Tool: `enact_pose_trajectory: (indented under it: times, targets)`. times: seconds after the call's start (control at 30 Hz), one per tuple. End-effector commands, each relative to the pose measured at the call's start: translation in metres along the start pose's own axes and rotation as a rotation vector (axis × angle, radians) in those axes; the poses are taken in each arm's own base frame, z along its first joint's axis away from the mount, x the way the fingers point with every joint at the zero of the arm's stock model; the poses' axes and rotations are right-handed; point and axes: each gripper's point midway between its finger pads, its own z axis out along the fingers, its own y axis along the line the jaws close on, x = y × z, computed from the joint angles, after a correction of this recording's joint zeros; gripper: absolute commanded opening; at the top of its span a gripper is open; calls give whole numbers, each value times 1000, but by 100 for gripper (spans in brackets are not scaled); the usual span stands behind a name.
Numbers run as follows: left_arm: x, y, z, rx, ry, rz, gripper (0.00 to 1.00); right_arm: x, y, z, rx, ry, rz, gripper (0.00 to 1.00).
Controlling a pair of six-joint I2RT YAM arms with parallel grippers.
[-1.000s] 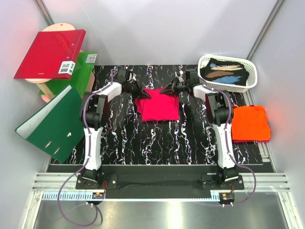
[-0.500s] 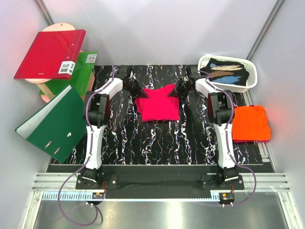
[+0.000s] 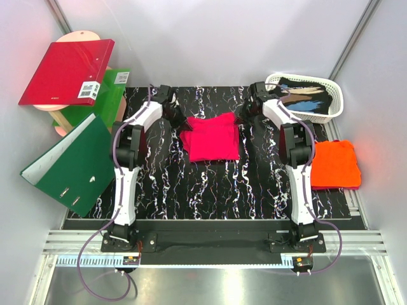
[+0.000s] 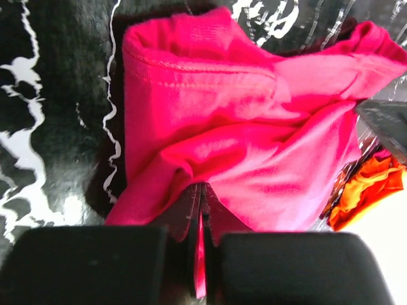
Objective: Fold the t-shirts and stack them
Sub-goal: Smooth out wrinkles on the folded tshirt
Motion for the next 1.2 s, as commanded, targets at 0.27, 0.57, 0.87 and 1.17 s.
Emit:
enact_pose_trajectory:
  times: [0.27, 0.57, 0.87, 1.17]
  targets:
    - [-9, -46, -120, 85, -217, 153, 99, -41, 89, -145, -211, -244, -156, 36]
    - [40, 10, -71, 5, -26, 45, 99, -21, 78, -147, -211, -194, -148, 39]
    - [40, 12, -47, 12, 11, 26, 96, -18, 79, -145, -222, -175, -134, 40]
    - [36, -15, -22, 59, 41, 32, 79, -13, 76, -141, -227, -151, -123, 41]
